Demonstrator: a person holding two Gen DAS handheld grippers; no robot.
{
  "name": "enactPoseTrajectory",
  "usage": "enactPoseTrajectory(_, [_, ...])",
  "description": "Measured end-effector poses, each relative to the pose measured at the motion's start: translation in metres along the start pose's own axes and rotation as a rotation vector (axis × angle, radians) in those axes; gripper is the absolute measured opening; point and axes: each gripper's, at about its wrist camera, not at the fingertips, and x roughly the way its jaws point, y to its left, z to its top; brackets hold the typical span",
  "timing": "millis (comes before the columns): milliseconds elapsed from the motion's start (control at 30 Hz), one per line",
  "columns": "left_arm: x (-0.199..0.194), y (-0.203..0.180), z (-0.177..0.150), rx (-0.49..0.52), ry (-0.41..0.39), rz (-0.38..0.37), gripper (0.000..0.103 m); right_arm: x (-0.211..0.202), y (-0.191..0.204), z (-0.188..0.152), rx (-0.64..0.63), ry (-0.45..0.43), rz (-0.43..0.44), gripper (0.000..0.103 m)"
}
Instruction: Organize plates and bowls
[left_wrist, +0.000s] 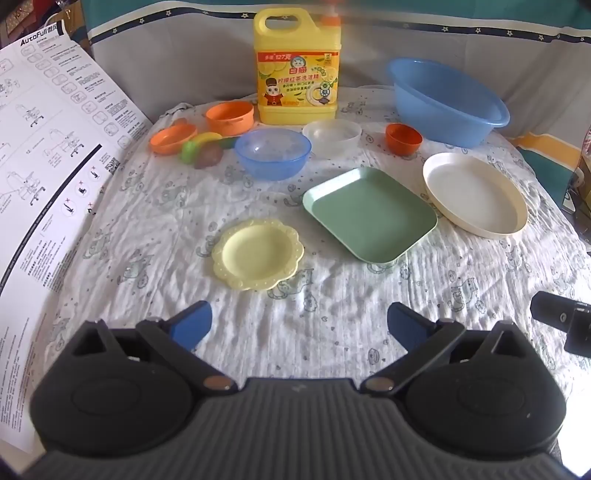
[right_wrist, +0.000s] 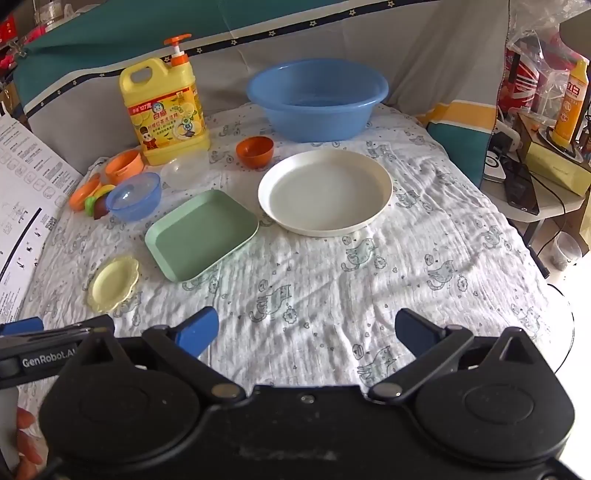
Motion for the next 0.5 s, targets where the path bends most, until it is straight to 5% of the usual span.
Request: enactPoseTrajectory(500, [-0.0026,0.0000,0.0012,0.009,-0.004,0.005,0.103,-0.0023,0.0025,0.0008,0.000,0.004,-0.014,0.103])
